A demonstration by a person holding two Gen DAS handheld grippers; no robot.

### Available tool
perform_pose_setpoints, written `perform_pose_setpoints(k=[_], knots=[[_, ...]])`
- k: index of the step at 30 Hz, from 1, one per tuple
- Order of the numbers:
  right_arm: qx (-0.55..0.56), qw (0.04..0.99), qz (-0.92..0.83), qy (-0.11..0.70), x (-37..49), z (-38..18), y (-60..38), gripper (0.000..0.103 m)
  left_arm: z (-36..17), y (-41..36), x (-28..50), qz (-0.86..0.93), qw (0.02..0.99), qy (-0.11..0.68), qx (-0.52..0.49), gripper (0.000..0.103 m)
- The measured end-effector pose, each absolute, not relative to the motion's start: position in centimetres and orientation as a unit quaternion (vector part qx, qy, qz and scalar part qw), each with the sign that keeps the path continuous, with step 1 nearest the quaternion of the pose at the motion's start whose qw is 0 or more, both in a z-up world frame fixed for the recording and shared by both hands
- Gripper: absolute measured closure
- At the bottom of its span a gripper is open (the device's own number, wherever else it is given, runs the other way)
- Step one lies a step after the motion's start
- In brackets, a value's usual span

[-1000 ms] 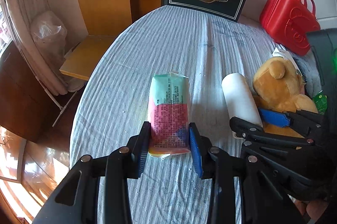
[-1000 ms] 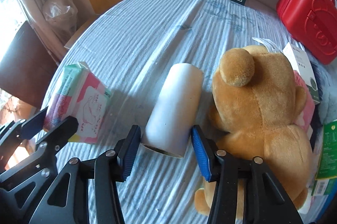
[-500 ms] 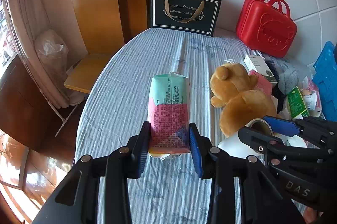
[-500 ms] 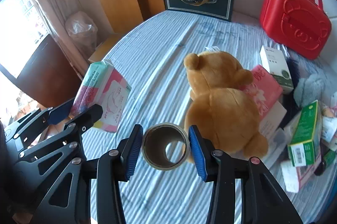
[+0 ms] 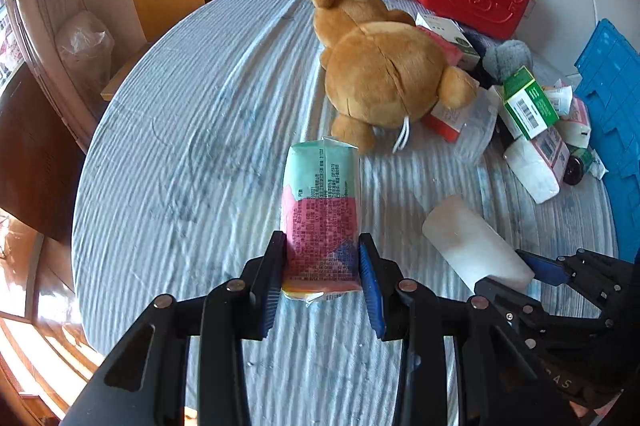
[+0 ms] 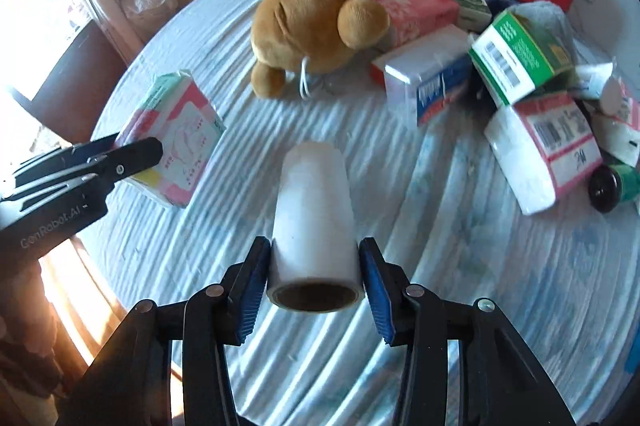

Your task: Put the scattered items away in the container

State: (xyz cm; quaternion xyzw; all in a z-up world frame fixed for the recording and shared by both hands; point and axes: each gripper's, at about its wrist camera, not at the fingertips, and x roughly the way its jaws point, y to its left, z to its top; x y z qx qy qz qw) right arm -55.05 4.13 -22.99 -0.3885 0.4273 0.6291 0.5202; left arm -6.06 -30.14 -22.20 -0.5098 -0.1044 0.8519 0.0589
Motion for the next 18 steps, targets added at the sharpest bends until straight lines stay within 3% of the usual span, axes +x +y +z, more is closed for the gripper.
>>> perform_pose_setpoints(k=[13, 15, 18], knots=[[-0.415, 0.505, 0.644, 0.398, -55.8, -25.1, 4.5, 0.049, -22.6, -28.3, -4.3, 0.858, 0.033, -0.085, -0.506, 0.068], [-0.425, 0.509, 0.629, 0.406, -56.1, -26.1, 5.6, 0.056, -22.4, -28.3, -4.9, 0.857, 0.038, -0.082, -0.507, 0.068], [-0.417, 0.521, 0.617, 0.417, -56.0, -26.2, 6.3, 0.058, -21.6, -28.2, -5.6, 0.859, 0.057, -0.083, -0.503, 0.068]])
